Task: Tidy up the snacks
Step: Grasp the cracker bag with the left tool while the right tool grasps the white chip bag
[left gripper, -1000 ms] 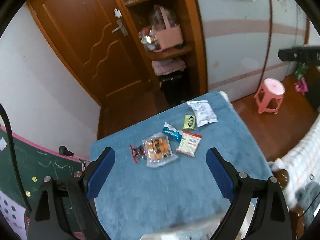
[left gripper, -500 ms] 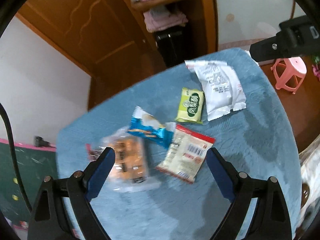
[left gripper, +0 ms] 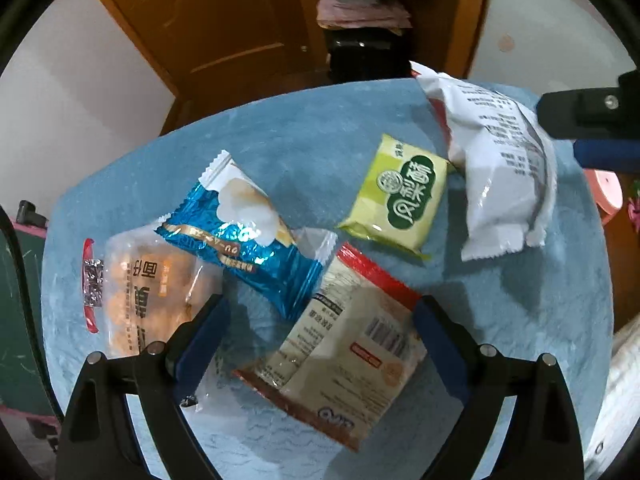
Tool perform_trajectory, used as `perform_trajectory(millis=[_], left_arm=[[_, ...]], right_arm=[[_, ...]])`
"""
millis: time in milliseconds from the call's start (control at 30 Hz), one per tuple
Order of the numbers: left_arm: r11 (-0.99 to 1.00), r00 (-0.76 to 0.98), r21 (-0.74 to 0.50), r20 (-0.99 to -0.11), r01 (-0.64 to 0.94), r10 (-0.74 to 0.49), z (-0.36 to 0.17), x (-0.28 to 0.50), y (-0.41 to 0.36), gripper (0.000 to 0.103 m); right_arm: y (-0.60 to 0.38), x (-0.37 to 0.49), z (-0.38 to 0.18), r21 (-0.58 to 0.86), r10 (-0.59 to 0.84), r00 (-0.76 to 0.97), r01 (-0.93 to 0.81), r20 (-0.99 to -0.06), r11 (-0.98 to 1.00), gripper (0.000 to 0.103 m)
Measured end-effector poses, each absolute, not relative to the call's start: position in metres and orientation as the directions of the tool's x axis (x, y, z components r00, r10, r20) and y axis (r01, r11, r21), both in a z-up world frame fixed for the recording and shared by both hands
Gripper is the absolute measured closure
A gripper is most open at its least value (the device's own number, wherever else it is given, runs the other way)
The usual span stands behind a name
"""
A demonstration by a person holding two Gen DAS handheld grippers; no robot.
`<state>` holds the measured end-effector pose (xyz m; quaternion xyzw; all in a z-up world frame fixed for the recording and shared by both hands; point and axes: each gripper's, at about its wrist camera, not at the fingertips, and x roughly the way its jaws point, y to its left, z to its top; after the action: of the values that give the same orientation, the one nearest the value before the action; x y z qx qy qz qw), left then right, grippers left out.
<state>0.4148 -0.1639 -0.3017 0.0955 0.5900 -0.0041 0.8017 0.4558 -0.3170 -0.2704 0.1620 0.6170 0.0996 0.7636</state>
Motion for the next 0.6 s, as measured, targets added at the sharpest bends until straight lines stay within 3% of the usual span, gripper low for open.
perform_trajectory(millis=[267, 333, 367, 433, 533, 567, 600], left_arm=[[0.984, 0.32, 0.153, -0.94, 0.094, 0.116, -0.303, 0.412, -0.17, 0.009], [0.984, 0.32, 0.154, -0.94, 0.09, 0.118, -0.3, 0.413, -0.169, 0.009], [0.984, 0.32, 0.153, -0.94, 0.088, 0.118, -0.3, 0.413, -0.17, 0.01], [0.988, 0.312, 0.125, -0.946, 0.091, 0.091, -0.301, 0.416, -0.169, 0.02], [0.994, 0.294, 0.089, -0.954, 0.071, 0.064, -0.301, 0.415, -0.163, 0.027], [0.995, 0.291, 0.071, -0.956, 0.071, 0.047, -0.301, 0.415, -0.161, 0.036], [0.996, 0.285, 0.043, -0.958, 0.073, 0.02, -0.3, 0.415, -0.16, 0.051]], right_arm=[[-0.298, 0.467, -0.305, 0.386, 0.374, 0.155, 0.051, -0.914, 0.921, 0.038], [-0.298, 0.465, -0.308, 0.413, 0.401, 0.159, 0.052, -0.902, 0.909, 0.042], [-0.298, 0.463, -0.308, 0.425, 0.413, 0.161, 0.048, -0.897, 0.904, 0.05], [-0.3, 0.455, -0.302, 0.409, 0.399, 0.176, 0.021, -0.9, 0.912, 0.057], [-0.307, 0.432, -0.285, 0.367, 0.358, 0.232, -0.004, -0.904, 0.93, 0.058], [-0.31, 0.423, -0.279, 0.36, 0.351, 0.25, -0.011, -0.902, 0.933, 0.058], [-0.315, 0.412, -0.273, 0.359, 0.349, 0.264, -0.011, -0.899, 0.933, 0.058]])
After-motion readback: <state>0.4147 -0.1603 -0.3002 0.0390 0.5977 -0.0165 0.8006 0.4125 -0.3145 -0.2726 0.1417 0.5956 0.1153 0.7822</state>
